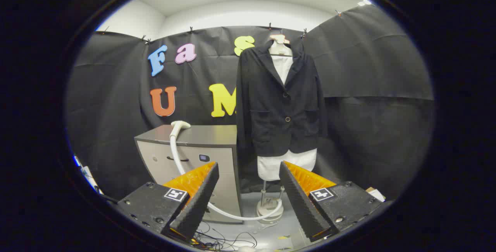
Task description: Iron the clothes twice with a garment steamer, once on the left side and once on the right side.
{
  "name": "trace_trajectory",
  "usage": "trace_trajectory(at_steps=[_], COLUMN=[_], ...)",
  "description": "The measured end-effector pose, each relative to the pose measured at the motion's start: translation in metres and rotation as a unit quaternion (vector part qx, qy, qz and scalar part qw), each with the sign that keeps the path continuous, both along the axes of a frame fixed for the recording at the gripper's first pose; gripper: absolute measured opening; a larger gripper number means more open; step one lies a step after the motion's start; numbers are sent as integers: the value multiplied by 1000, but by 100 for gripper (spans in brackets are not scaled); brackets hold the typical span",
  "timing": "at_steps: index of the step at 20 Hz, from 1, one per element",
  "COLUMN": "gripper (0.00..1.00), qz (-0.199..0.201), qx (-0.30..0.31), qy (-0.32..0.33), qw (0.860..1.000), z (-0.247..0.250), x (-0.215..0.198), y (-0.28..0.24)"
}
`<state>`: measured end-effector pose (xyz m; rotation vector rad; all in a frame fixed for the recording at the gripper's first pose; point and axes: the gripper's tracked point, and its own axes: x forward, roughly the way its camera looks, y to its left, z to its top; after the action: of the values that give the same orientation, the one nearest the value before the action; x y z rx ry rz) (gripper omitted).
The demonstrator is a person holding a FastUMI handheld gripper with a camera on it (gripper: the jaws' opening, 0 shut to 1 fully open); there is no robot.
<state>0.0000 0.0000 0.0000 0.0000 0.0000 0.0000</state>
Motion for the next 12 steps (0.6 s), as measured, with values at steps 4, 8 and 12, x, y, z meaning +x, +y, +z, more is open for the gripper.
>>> trace_trajectory(at_steps=[4,8,12], gripper=[100,100,100], qz=[-3,-5,0], qx=[0,-1,1], qy=[-3,0,4], qw=[1000,1000,1000], z=[4,5,3], x=[6,13,22], y=[0,2,8])
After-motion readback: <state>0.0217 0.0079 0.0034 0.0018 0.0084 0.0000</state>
